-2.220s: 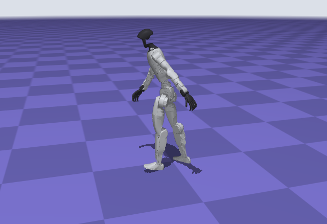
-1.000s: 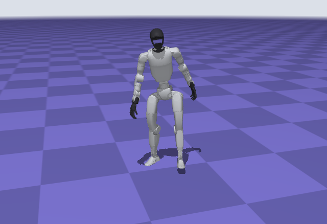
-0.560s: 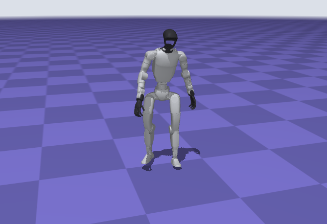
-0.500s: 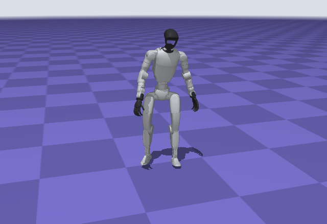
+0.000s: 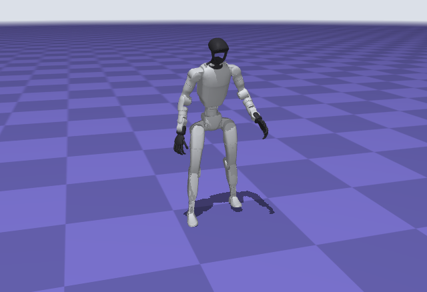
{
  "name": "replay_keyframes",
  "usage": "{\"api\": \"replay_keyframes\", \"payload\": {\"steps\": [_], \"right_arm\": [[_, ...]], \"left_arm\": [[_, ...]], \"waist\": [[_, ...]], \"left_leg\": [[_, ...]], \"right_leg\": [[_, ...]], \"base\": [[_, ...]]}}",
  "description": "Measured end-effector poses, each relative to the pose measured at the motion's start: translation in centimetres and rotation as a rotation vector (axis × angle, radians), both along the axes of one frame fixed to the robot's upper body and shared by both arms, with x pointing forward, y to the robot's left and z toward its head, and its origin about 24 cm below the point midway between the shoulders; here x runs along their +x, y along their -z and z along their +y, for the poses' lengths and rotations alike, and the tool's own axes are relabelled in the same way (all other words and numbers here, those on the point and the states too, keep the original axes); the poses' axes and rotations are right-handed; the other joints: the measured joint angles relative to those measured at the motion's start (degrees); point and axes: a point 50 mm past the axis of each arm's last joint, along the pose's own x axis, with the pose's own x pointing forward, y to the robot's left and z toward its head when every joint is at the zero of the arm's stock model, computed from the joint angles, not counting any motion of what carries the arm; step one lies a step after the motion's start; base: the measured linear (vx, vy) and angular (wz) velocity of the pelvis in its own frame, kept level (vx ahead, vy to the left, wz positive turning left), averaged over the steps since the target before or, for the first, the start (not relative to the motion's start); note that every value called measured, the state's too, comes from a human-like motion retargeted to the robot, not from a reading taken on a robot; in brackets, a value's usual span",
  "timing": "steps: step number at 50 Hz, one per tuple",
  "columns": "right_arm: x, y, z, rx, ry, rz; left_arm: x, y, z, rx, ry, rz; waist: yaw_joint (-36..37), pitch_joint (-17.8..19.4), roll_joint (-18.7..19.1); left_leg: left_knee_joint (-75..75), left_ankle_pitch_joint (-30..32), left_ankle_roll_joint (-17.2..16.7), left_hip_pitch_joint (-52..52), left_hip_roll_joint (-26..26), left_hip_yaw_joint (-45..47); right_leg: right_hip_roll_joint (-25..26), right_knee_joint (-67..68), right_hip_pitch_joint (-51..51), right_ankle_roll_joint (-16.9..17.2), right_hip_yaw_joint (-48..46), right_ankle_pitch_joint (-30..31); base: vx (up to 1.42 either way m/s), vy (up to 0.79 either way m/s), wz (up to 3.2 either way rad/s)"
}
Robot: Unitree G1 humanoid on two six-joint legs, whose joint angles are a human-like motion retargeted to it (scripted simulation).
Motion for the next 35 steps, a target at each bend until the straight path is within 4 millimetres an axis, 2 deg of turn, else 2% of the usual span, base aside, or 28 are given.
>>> {"api": "replay_keyframes", "payload": {"steps": [2, 5, 8, 11, 15, 19, 23, 27, 31, 35], "right_arm": [[0.3, -0.3, -0.7, -0.019, 0.028, -0.026], [0.9, -0.9, -1.5, -0.049, 0.075, -0.073], [1.7, -1.5, -2.0, -0.068, 0.121, -0.122], [2.6, -2.0, -2.2, -0.069, 0.158, -0.163], [3.6, -2.3, -1.8, -0.052, 0.186, -0.203], [4.4, -2.4, -1.1, -0.035, 0.185, -0.219], [5.4, -2.3, -0.1, -0.021, 0.144, -0.208], [6.6, -2.3, 1.2, 0.003, 0.054, -0.189], [7.9, -2.7, 2.9, 0.039, -0.053, -0.191], [8.8, -3.0, 4.7, 0.077, -0.132, -0.220]], "left_arm": [[-2.2, 2.3, 0.4, -0.018, -0.034, 0.086], [-6.5, 6.2, 1.1, -0.035, -0.087, 0.262], [-12.0, 10.0, 1.8, -0.041, -0.133, 0.489], [-18.0, 12.7, 2.3, -0.051, -0.177, 0.724], [-25.3, 14.4, 2.9, -0.082, -0.255, 0.974], [-30.1, 14.4, 3.6, -0.123, -0.363, 1.090], [-32.7, 14.0, 4.1, -0.161, -0.425, 1.128], [-33.5, 13.7, 4.4, -0.177, -0.360, 1.159], [-33.3, 13.5, 4.9, -0.157, -0.226, 1.187], [-31.6, 13.1, 6.3, -0.090, -0.150, 1.180]], "waist": [[0.1, -0.5, 1.0], [0.5, -1.2, 1.8], [1.5, -1.6, 1.7], [3.0, -1.7, 1.0], [6.1, -1.2, -0.1], [10.2, 0.3, -0.7], [14.5, 2.0, -1.0], [17.4, 3.2, -1.4], [18.7, 3.6, -2.7], [18.7, 3.4, -5.1]], "left_leg": [[0.5, 0.6, 0.4, -0.3, 0.2, -0.5], [1.6, 1.8, 1.4, -0.8, 0.2, -0.7], [2.9, 3.2, 2.8, -1.6, -0.6, -0.8], [3.9, 4.2, 4.1, -3.0, -1.7, -1.0], [3.4, 5.7, 5.0, -5.5, -2.9, -0.1], [0.6, 8.1, 4.3, -8.5, -2.4, 4.2], [-2.8, 10.3, 2.7, -11.0, -0.8, 11.7], [-3.7, 9.9, 0.8, -13.2, 1.1, 18.9], [-3.7, 9.8, 0.0, -13.7, 2.4, 21.8], [-3.7, 11.6, -0.2, -12.8, 3.1, 21.6]], "right_leg": [[0.2, 0.0, 0.6, 0.0, -0.9, -1.0], [0.4, 0.1, 1.3, 0.0, -1.8, -2.4], [0.3, 0.3, 2.0, 0.0, -1.7, -3.8], [0.1, 0.7, 2.5, 0.0, -0.9, -4.9], [-0.3, 1.3, 3.3, 0.0, 1.0, -6.2], [0.0, 1.6, 4.4, 0.0, 2.6, -7.2], [0.7, 1.9, 5.6, 0.0, 3.9, -8.2], [1.6, 2.0, 6.8, 0.0, 5.2, -9.0], [2.2, 2.1, 7.7, 0.0, 6.9, -9.9], [2.5, 2.3, 8.5, 0.0, 9.2, -10.9]], "base": [[0.25, -0.26, 0.42], [0.23, -0.25, 0.22], [0.22, -0.22, -0.04], [0.21, -0.16, -0.24], [0.21, -0.09, -0.36], [0.22, -0.04, -0.43], [0.22, 0.00, -0.44], [0.24, 0.05, -0.44], [0.25, 0.12, -0.50], [0.25, 0.17, -0.52]]}}
